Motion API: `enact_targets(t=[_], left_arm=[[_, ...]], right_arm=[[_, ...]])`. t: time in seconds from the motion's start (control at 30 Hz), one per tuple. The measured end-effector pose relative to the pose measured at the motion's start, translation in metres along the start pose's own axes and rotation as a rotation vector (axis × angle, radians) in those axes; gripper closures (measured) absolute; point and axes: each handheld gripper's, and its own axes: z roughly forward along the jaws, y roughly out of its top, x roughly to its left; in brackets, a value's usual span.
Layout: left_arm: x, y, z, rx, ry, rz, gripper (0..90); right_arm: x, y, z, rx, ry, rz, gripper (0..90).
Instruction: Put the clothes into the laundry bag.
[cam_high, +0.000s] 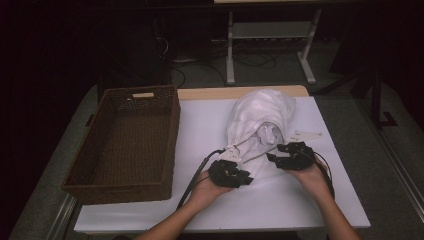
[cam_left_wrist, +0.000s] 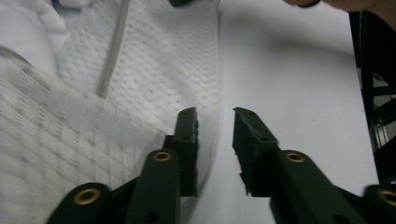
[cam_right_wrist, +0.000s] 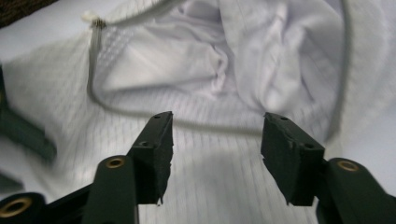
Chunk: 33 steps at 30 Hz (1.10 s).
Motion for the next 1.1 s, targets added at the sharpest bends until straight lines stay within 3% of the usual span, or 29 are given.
enact_targets(t=[0.23,0.43,0.67,0.87,0.97,1.1], left_arm=[[0.006,0.031,-0.02,-0.05,0.074,0.046,60.9],[0.027,0.064,-0.027,-0.094,0.137,0.039,60.2],[0.051,0.1,-0.011,-0.101,0.197,0.048,60.2],[0.06,0.12,0.009,-0.065,0.234,0.083,61.4],[0.062,0.126,0.017,-0.049,0.25,0.101,67.3],[0.063,0.13,0.022,-0.025,0.253,0.119,88.2]], right_arm=[[-0.009,-0.031,-0.029,0.007,-0.035,0.027,36.7],[-0.01,-0.047,-0.044,0.005,-0.036,0.033,36.5],[-0.013,-0.053,-0.045,0.01,-0.026,0.049,36.4],[-0.013,-0.054,-0.043,0.015,-0.019,0.041,36.5],[-0.014,-0.055,-0.045,0.011,-0.019,0.043,36.4],[-0.016,-0.055,-0.047,0.0,-0.023,0.052,36.5]])
